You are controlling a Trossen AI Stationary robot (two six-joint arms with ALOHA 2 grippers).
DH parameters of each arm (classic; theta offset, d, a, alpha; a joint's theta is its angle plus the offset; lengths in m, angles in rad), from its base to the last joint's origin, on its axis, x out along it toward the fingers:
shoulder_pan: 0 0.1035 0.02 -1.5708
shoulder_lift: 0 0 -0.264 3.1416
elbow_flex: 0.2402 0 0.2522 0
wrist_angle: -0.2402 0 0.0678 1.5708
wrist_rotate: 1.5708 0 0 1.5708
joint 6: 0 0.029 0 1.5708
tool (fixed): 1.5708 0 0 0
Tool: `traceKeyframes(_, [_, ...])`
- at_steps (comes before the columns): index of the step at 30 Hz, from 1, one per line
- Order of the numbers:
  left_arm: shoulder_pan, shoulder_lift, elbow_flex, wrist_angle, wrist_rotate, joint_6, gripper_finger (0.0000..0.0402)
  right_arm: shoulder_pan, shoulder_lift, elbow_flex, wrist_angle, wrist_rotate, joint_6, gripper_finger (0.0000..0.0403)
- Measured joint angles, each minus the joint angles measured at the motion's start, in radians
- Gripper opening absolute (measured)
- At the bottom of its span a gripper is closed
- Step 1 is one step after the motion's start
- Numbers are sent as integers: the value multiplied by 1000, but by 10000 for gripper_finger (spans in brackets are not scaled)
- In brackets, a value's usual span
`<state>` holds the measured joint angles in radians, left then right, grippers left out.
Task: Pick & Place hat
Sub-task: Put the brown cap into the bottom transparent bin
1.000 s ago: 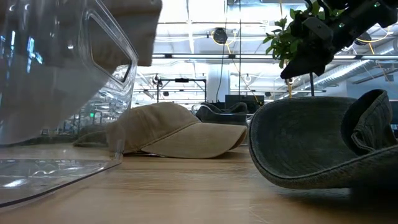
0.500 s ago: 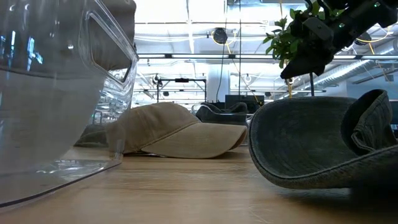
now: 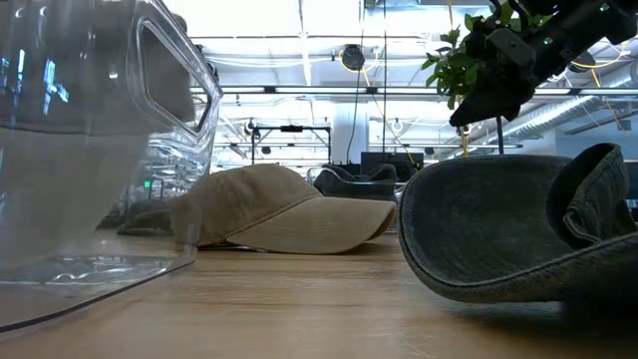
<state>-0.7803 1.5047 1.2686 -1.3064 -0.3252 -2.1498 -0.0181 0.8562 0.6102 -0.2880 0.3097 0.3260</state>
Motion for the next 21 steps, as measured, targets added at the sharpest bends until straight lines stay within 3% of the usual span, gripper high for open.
traceKeyframes(9, [2,-81,0,-22,-74,4,235,0,0,0,3,1,-25,0])
traceKeyframes(16, [34,-110,0,-112,-95,0,233,0,0,0,38,2,-42,0])
traceKeyframes(21, [93,-128,0,-116,-151,99,223,0,0,0,37,2,-43,0])
